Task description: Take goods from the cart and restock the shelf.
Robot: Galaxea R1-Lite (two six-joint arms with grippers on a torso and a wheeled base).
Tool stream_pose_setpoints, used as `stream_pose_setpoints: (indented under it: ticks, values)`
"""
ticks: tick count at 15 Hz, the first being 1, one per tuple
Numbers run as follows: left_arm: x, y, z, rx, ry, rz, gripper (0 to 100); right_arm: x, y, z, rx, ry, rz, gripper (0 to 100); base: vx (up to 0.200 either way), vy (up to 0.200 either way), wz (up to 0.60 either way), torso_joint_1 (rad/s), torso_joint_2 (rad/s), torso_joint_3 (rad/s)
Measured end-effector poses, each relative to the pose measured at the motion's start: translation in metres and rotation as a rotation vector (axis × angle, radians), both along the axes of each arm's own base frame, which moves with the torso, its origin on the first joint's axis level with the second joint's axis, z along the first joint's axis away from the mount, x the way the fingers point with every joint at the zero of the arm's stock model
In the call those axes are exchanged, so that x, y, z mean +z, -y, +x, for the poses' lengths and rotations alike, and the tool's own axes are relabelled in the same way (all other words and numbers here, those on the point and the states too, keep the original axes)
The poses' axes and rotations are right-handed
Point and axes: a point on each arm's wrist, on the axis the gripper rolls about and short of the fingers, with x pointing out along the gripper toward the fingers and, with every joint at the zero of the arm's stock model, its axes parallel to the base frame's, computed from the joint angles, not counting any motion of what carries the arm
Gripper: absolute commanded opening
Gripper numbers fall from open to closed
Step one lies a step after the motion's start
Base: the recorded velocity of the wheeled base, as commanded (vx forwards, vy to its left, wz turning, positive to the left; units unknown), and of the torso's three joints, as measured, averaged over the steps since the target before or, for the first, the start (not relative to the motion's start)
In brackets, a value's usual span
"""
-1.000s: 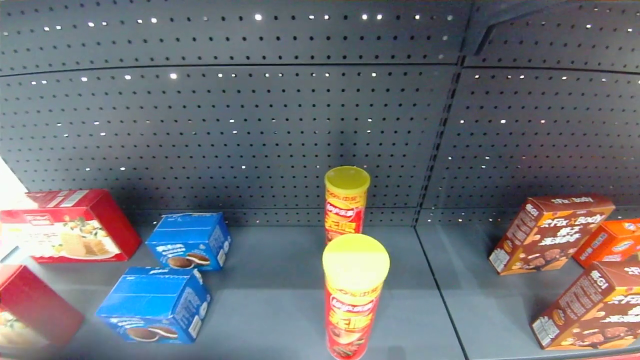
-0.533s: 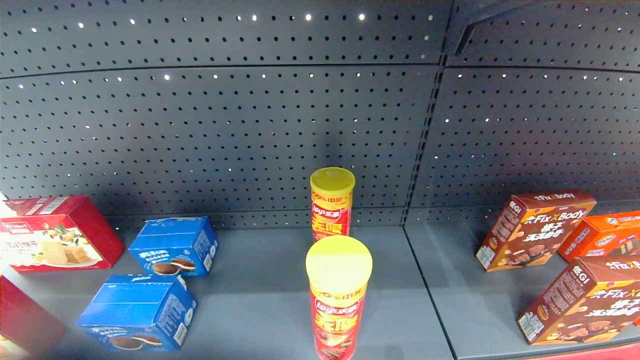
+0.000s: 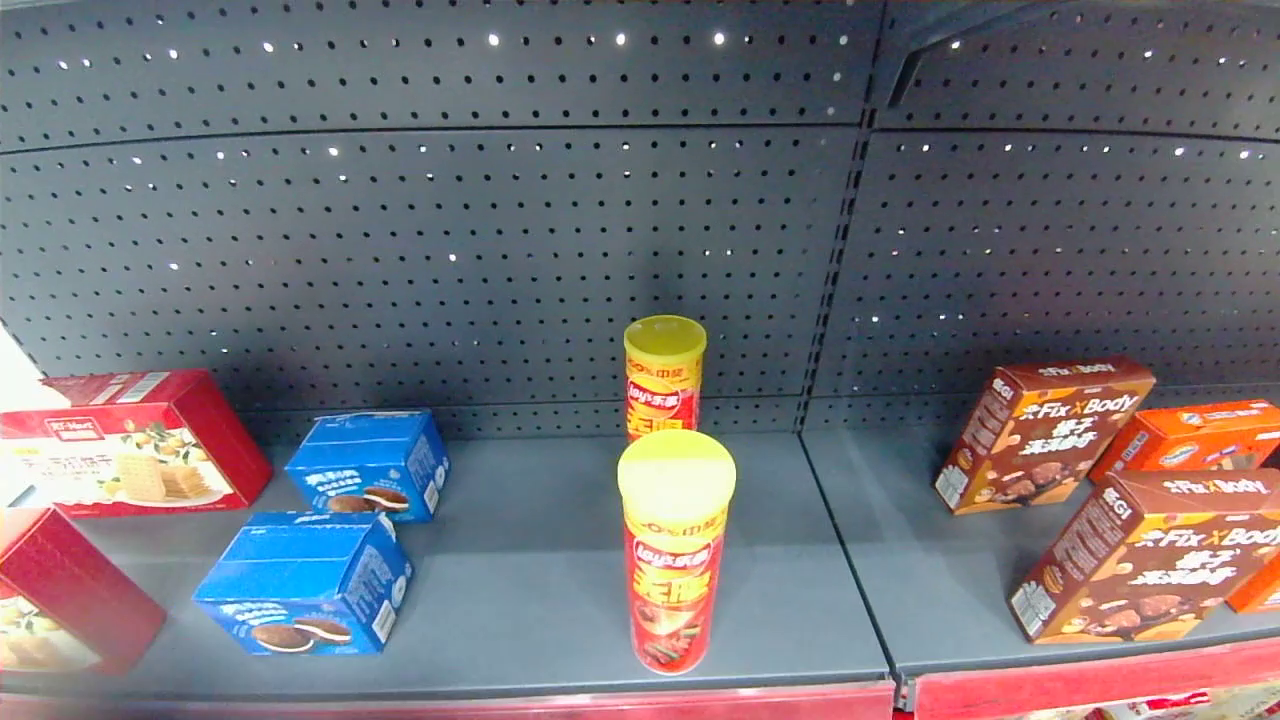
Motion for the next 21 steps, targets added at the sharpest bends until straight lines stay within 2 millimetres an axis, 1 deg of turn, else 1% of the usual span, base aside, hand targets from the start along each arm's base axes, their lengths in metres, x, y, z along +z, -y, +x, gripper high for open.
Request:
stream_pose_setpoints:
  ticks: [5,8,16,17,21]
  values:
    - [0.0000,0.0000,0.0000,0.000,0.000,-0.002,100,0.0000,0.0000,0.0000,0.000,0.000,0.000,100,0.000,0.000,0.00,0.000,0.00,0.000]
    - [0.0000,0.0000,0.0000,-0.002,0.000,-0.001,100,-0.0002,0.0000,0.0000,0.000,-0.002,0.000,100,0.000,0.000,0.60,-0.001,0.01,0.002]
    - [0.0000,0.0000,0.0000,-0.001,0.000,-0.002,100,0.0000,0.0000,0.0000,-0.001,-0.001,0.000,100,0.000,0.000,0.00,0.000,0.00,0.000]
    - [0.0000,0.0000,0.0000,-0.001,0.000,-0.002,100,0.0000,0.0000,0.0000,0.000,-0.001,0.000,100,0.000,0.000,-0.60,0.007,0.01,-0.002]
    - [-0.0001,0.0000,0.0000,-0.003,-0.002,-0.001,100,0.0000,0.0000,0.0000,0.000,0.000,0.000,100,0.000,0.000,0.00,0.000,0.00,0.000]
